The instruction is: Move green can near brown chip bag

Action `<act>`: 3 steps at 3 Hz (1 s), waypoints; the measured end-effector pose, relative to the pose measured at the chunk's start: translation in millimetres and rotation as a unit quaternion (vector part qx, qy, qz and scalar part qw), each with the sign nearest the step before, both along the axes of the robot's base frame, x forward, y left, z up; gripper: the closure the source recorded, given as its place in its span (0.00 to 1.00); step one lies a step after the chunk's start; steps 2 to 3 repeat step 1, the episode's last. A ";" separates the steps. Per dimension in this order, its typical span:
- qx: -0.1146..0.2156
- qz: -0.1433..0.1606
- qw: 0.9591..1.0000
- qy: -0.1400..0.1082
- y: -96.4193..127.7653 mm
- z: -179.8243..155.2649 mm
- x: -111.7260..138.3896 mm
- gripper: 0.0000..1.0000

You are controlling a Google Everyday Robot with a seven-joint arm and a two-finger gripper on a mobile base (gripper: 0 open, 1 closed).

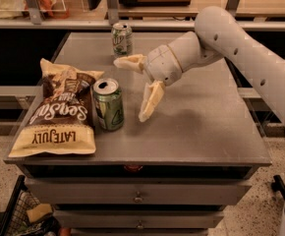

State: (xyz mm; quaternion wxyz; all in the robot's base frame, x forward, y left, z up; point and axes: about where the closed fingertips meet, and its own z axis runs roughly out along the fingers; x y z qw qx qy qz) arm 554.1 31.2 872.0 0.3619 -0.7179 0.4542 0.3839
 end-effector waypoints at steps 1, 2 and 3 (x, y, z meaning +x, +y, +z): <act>0.001 -0.002 1.000 -0.003 -0.3 2.0 1.9 0.00; 0.001 -0.002 1.000 -0.003 -0.3 2.0 1.9 0.00; 0.001 -0.002 1.000 -0.003 -0.3 2.0 1.9 0.00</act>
Offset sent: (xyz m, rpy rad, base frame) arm 0.0000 0.0000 0.0000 0.0000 0.0000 0.0000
